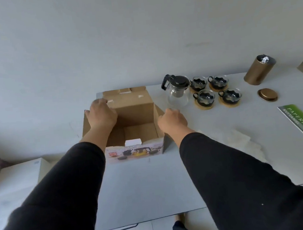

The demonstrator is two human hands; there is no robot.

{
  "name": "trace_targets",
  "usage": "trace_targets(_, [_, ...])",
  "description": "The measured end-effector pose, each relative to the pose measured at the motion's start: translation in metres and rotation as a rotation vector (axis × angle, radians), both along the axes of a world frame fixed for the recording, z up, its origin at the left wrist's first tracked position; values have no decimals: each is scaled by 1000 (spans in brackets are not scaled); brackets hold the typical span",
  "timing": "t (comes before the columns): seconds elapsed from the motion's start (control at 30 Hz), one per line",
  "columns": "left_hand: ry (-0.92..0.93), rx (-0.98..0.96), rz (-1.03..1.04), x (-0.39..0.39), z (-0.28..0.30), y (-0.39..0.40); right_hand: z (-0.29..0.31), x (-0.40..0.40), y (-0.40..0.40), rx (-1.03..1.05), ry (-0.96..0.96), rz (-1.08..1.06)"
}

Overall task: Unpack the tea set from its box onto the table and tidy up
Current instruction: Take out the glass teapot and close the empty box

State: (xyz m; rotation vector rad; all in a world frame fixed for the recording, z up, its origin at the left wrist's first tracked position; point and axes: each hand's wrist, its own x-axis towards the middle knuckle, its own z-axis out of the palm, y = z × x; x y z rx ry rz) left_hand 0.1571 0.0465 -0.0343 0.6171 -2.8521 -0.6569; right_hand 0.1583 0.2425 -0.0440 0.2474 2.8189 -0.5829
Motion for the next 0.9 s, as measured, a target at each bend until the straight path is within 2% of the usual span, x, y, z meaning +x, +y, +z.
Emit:
trace_targets(0.1, [-23, -111, 87, 35, -13, -17, -11, 28, -4, -56, -41, -97])
trace_targets(0.17, [-59, -98, 118, 50, -21, -22, -14, 40, -6, -146, -98, -199])
trace_targets(0.3, [-95, 239, 198, 67, -31, -23, -13, 52, -17, -411, -182, -359])
trace_targets(0.37, [-71, 297, 204, 73, -33, -21, -11, 55, -19, -499, -153, -403])
trace_targets(0.57, [37, 152, 36, 77, -29, -18, -11, 65, -12, -591, -49, -405])
trace_targets(0.67, [46, 39, -69, 79, -34, -12, -10, 72, -11, -529, 45, -347])
trace_targets(0.9, [34, -36, -264, 82, -50, -16, -5, 87, -14, -283, 171, -37])
